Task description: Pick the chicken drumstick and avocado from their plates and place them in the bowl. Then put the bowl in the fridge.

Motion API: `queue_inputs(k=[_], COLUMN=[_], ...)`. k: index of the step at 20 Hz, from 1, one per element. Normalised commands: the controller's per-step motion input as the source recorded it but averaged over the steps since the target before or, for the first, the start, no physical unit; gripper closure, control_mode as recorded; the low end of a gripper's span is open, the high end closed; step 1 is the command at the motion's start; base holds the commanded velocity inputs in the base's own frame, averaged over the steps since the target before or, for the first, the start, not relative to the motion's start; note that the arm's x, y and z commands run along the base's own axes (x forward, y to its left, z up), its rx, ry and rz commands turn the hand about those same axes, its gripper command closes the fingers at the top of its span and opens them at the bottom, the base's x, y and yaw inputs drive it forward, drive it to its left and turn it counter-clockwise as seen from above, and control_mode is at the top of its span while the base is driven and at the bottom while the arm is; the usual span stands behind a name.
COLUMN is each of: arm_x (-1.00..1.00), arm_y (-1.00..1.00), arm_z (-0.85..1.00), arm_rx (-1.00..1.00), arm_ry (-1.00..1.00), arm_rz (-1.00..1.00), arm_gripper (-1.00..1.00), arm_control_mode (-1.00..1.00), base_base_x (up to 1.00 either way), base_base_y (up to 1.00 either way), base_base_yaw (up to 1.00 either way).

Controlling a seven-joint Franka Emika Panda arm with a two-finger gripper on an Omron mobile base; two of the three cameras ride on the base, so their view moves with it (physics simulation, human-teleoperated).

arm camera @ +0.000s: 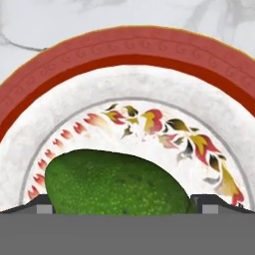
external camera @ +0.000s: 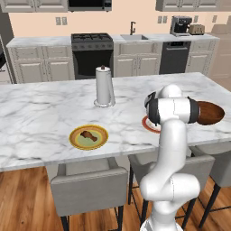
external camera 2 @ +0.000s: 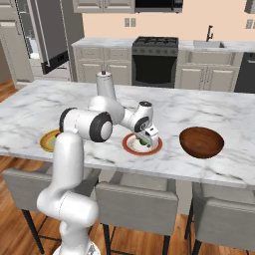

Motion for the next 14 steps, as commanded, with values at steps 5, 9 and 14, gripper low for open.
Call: queue_inputs(k=[5, 9, 14], arm_x=[0.03, 0.01, -0.02], arm_y=[-0.12, -0.05, 0.0], arm_z=[-0.04, -0.01, 0.13], arm_rx=[-0.01, 0.0, 0.0], arm_ry=[-0.05, -0.06, -0.04], arm_rz=[0.08, 0.09, 0.14], arm_gripper=[1.0, 1.0, 1.0], arm_control_mode=[-1.0, -1.0, -1.0], base_base_x=[0.0, 0.0, 0.0], base_base_y=[0.0, 0.0, 0.0], base_base_yaw=[0.0, 0.0, 0.0])
